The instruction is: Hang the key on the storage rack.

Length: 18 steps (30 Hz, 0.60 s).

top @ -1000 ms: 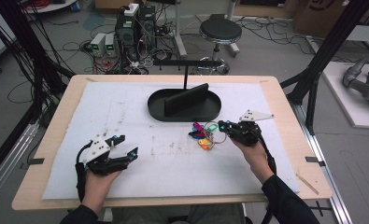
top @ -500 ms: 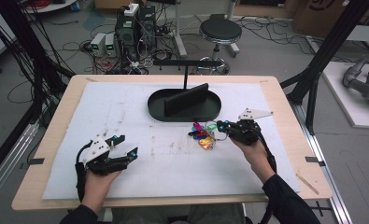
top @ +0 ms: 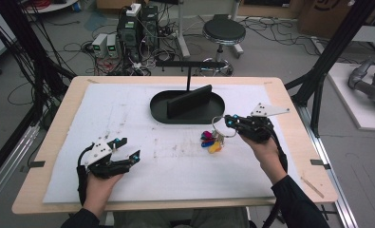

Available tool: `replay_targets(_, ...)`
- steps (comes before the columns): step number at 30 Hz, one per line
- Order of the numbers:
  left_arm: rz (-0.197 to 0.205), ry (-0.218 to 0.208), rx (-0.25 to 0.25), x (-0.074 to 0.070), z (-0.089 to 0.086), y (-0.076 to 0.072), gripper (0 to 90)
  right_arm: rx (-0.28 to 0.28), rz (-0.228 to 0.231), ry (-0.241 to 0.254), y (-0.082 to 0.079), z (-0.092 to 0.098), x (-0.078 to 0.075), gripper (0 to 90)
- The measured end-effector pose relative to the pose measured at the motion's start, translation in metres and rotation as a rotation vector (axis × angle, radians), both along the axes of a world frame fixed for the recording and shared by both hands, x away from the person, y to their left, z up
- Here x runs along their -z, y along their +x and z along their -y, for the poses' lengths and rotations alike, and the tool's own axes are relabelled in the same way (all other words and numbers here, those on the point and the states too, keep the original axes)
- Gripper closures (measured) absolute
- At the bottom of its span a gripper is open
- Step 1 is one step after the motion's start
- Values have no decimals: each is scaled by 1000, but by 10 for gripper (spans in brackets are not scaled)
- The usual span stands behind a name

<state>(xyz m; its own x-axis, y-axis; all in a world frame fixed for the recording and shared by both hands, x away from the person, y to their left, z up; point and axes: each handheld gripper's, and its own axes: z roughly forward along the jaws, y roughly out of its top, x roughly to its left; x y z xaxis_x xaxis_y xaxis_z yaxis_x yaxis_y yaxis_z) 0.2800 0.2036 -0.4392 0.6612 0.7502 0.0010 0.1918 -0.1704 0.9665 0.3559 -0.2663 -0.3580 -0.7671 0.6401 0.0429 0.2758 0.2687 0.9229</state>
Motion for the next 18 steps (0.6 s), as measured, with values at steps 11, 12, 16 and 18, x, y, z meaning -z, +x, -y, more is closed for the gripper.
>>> replay_targets(11,-1,-1,4,0,2,0,301,-43,31,16,-5,2,-17,877)
replay_targets(12,1,0,7,0,2,1,302,-47,37,17,-5,2,-18,877)
replay_targets(16,-1,-13,23,-2,4,1,302,-70,40,19,-7,0,-22,877)
replay_targets(18,1,-29,41,-5,7,2,302,-75,42,19,-7,0,-23,877)
